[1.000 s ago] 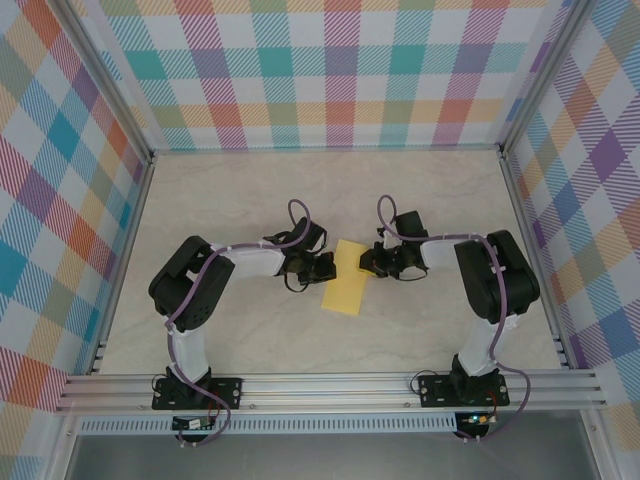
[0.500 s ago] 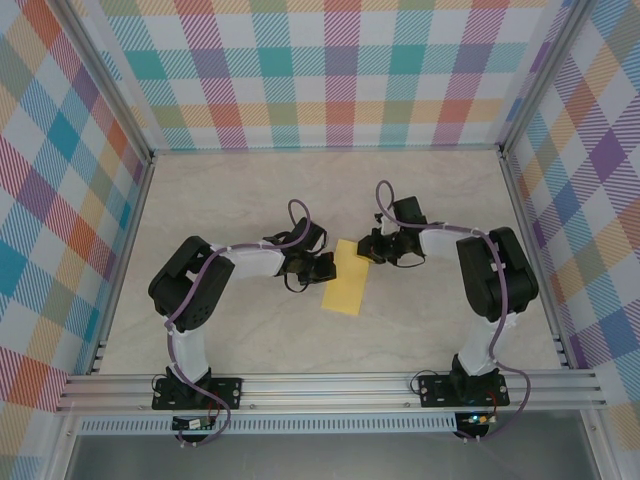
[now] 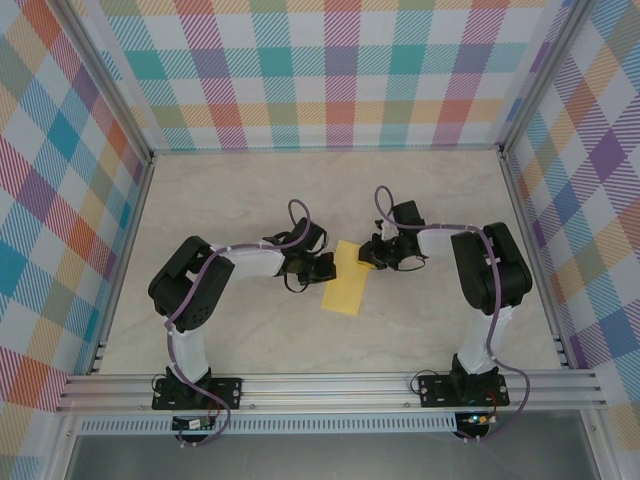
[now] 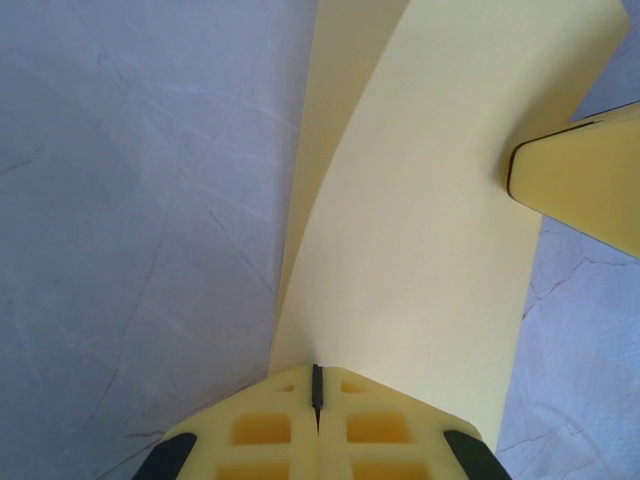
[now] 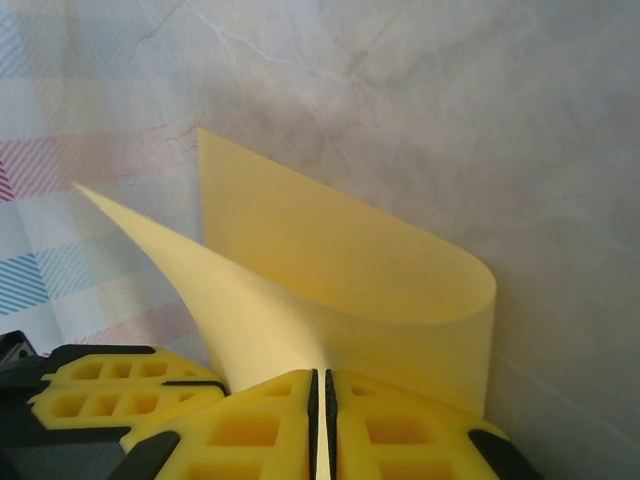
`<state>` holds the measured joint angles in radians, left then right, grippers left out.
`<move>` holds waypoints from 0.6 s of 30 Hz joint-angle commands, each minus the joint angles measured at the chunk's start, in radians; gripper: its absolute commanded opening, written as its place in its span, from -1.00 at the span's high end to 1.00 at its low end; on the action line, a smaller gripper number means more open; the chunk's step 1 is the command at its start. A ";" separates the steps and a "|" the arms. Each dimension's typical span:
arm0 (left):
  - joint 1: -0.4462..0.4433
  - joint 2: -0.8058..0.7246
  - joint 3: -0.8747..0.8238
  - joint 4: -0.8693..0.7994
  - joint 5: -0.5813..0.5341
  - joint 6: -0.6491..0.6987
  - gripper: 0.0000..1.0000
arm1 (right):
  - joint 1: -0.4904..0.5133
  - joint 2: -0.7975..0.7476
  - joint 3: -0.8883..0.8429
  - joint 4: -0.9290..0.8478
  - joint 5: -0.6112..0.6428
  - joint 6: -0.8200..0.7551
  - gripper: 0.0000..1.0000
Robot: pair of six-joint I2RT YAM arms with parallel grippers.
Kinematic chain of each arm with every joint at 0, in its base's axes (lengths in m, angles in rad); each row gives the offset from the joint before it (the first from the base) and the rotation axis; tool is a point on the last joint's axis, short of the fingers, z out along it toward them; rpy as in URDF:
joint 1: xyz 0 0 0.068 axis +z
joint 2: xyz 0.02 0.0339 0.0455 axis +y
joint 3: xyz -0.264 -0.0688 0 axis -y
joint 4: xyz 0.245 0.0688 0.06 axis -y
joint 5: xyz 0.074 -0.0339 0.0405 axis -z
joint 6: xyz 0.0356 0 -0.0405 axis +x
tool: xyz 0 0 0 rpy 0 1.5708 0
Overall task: Fold a paper plane with a square sheet of paper (pick it up from the middle)
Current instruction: Fold the square sheet of paper in half at the center of the table.
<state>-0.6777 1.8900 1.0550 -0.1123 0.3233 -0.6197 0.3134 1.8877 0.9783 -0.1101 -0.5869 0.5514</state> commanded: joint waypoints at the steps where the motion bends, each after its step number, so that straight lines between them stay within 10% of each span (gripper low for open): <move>1: -0.014 0.027 -0.053 -0.139 -0.044 0.014 1.00 | -0.025 -0.039 0.042 -0.040 0.000 -0.033 0.74; 18: -0.014 0.027 -0.052 -0.143 -0.042 0.016 1.00 | -0.041 0.054 0.069 -0.069 0.028 -0.050 0.74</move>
<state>-0.6777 1.8893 1.0512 -0.1081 0.3233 -0.6197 0.2684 1.9331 1.0275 -0.1371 -0.5774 0.5358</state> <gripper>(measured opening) 0.039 0.129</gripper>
